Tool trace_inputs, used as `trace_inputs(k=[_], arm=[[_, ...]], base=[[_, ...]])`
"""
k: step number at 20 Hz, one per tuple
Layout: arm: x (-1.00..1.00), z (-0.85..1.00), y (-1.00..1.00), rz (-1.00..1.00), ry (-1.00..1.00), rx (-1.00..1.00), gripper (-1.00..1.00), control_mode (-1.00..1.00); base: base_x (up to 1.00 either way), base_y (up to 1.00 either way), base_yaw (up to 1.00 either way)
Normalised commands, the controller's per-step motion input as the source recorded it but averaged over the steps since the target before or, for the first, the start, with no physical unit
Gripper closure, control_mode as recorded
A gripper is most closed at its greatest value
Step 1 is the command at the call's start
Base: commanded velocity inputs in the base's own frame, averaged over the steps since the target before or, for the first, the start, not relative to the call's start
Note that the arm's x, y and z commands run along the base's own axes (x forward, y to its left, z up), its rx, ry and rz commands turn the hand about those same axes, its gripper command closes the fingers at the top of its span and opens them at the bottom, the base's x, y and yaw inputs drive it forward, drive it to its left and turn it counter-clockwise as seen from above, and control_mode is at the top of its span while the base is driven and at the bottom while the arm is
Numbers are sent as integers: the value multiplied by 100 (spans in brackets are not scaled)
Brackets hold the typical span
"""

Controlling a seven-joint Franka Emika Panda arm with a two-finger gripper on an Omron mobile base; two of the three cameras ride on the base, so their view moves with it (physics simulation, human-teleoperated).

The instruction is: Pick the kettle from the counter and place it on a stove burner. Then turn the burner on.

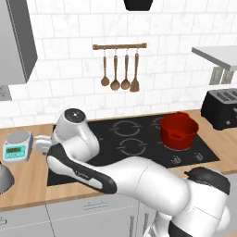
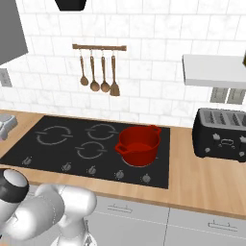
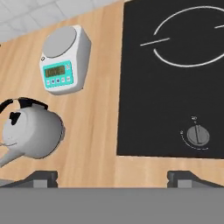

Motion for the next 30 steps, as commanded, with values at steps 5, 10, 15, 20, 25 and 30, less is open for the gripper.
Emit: trace_inputs(k=[5, 10, 15, 20, 25, 30], arm=[[-6, -1, 100, 0, -2, 10, -100, -100], [0, 0, 100, 0, -1, 1, -100, -100], [11, 0, 96, 0, 0, 0, -100, -100], [21, 1, 26, -1, 10, 0, -100, -100], [11, 0, 0, 0, 5, 0, -100, -100], [0, -18, 8, 0, 2, -5, -100, -100]], base=[[0, 0, 0], [0, 0, 0], [0, 0, 0], [0, 0, 0], [0, 0, 0], [0, 0, 0]])
